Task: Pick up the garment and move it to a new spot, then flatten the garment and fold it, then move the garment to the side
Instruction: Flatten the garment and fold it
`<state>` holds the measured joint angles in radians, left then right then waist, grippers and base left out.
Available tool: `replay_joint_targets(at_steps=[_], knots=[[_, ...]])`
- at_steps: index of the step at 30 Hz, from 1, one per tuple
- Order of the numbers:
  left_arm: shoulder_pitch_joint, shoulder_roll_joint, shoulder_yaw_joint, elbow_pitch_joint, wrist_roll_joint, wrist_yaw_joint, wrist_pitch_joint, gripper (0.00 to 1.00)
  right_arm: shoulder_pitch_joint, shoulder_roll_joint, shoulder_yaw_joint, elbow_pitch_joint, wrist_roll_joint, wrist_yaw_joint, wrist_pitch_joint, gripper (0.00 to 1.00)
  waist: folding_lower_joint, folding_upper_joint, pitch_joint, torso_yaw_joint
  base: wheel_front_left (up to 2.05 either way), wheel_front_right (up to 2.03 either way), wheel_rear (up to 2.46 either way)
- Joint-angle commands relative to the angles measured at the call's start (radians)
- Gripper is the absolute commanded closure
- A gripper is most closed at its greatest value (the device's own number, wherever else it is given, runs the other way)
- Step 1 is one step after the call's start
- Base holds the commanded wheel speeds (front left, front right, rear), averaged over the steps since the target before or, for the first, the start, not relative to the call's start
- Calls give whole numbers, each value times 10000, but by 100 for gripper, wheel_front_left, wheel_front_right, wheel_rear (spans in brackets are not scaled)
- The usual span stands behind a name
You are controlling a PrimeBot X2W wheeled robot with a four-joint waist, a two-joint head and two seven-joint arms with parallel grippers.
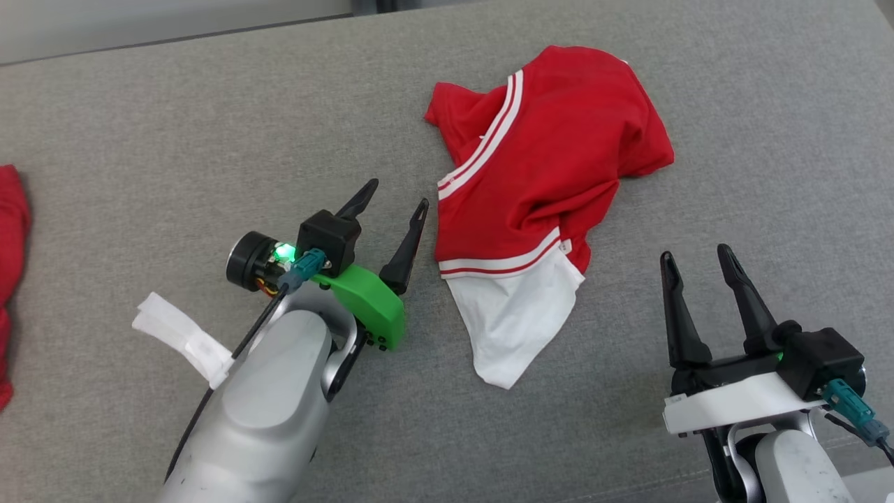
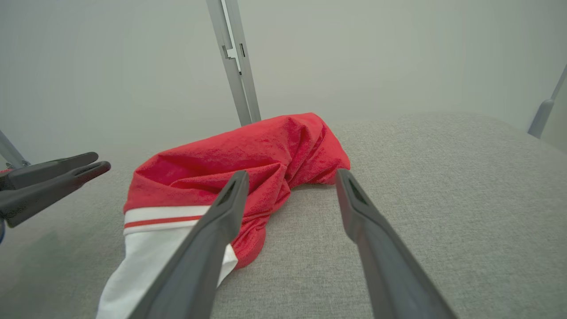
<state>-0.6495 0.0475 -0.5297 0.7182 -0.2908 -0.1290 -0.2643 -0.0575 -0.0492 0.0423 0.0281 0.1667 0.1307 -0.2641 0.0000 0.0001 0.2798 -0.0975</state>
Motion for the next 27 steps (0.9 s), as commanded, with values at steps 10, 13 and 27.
replay_joint_targets(at_steps=[10, 13, 27], knots=[[-1643, 329, -1729, 2192, -1333, -16, 241, 0, -163, -16, 250, 14, 340, 1, -2, 0, 0, -1, 949, -1149, 0, 0, 0], [-1791, 455, -2377, 2369, -1736, -17, 423, 0, -143, -16, 263, 70, 391, 1, -2, 0, 0, -1, 912, -1242, 0, 0, 0], [-2377, 1060, -4658, 842, -3533, -5, 174, 100, 310, -17, 370, 413, 632, 1, -1, 0, 0, -1, -343, -1349, 0, 0, 0]])
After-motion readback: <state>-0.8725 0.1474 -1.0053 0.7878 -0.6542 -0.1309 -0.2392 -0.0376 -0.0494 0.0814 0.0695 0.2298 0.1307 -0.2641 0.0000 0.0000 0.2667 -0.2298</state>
